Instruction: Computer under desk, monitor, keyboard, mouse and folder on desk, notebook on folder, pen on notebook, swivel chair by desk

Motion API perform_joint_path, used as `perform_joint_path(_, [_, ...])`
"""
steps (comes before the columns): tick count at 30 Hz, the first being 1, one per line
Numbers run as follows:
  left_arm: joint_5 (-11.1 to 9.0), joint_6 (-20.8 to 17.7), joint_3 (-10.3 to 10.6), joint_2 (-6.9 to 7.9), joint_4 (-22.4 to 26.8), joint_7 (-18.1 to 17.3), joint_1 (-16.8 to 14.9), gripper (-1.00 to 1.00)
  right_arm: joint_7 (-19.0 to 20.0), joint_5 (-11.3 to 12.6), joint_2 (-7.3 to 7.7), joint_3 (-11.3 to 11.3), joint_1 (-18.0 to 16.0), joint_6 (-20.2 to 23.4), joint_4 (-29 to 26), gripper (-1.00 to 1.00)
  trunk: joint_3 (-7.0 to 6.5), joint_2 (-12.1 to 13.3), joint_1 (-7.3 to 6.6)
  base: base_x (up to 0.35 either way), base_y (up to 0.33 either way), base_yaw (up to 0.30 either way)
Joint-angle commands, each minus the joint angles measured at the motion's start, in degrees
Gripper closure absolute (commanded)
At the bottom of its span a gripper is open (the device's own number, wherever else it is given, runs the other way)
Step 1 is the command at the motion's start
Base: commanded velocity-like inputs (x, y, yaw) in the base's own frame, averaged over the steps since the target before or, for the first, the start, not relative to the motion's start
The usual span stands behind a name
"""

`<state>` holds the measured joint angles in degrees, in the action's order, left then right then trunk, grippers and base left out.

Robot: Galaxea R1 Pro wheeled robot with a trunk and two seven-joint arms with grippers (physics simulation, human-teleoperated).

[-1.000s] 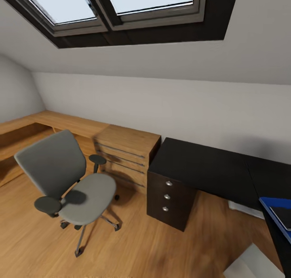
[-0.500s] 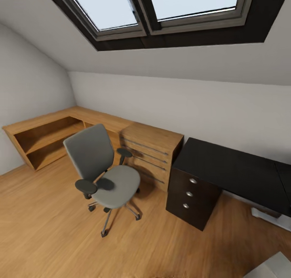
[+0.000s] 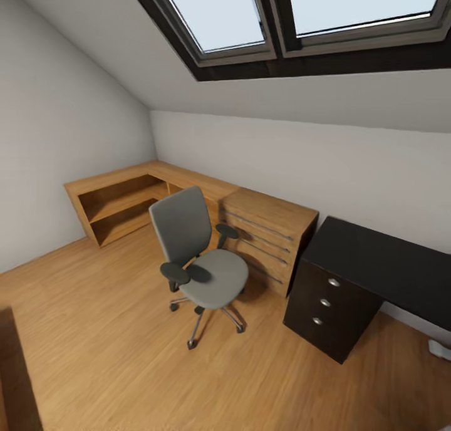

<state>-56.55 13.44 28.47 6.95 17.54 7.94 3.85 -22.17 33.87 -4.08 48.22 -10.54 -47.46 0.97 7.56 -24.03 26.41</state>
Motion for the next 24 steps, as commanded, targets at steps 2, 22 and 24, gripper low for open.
perform_joint_path(2, [-0.3, 0.0, 0.6, -0.09, 0.2, 0.5, 0.0, -1.0, -0.4, 0.0, 0.69, 0.6, 2.2, -2.6, 0.3, -1.0, -0.22, 0.7, -0.41, -0.009, 0.008, 0.279])
perform_joint_path(22, [8.3, 1.7, 0.7, -1.01, 0.2, 0.6, 0.0, -1.0, -0.9, 0.4, 1.97, 0.6, 4.7, -9.7, 0.3, -1.0, 0.07, 1.1, -0.63, -0.001, 0.001, 0.279])
perform_joint_path(24, [8.7, 2.5, 0.7, -1.12, 0.1, 0.6, 0.0, -1.0, -1.0, 0.4, 2.0, 0.6, 4.7, -10.1, 0.3, -1.0, 0.12, 1.1, -0.63, 0.0, 0.0, 0.279])
